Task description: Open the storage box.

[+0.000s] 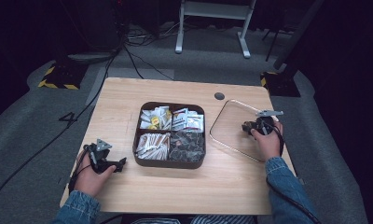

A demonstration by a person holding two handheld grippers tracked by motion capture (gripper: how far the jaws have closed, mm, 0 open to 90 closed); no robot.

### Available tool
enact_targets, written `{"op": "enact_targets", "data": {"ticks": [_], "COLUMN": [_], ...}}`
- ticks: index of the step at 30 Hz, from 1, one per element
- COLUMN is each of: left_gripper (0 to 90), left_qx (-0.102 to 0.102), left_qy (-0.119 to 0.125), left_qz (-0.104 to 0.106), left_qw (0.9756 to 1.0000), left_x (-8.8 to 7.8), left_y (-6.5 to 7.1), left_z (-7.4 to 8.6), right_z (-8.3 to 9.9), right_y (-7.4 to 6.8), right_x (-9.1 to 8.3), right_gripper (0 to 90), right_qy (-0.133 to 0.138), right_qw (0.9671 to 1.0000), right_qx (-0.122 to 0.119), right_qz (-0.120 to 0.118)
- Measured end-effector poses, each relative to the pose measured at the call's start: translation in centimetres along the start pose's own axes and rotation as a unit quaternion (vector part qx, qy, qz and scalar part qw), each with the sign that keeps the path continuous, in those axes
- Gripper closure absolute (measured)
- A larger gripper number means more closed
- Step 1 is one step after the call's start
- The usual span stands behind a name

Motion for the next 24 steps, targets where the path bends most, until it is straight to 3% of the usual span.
{"op": "enact_targets", "data": {"ticks": [24], "left_gripper": [1.4], "left_qx": [0.0], "left_qy": [-0.001], "left_qz": [0.0], "left_qw": [1.0], "left_x": [0.0], "left_y": [0.0], "left_z": [0.0], "right_z": [1.5], "right_y": [-0.1], "right_x": [1.0], "right_gripper": [58.1], "right_qy": [-0.005], "right_qw": [0.9998], "right_qx": [0.018], "right_qz": [-0.003]}}
Point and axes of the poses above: each handheld gripper's, and its own axes: x roughly forward along the jaws, z roughly out of its underside, y roughly to its right, the point moved 9 cm from there along x, roughly forward along the jaws
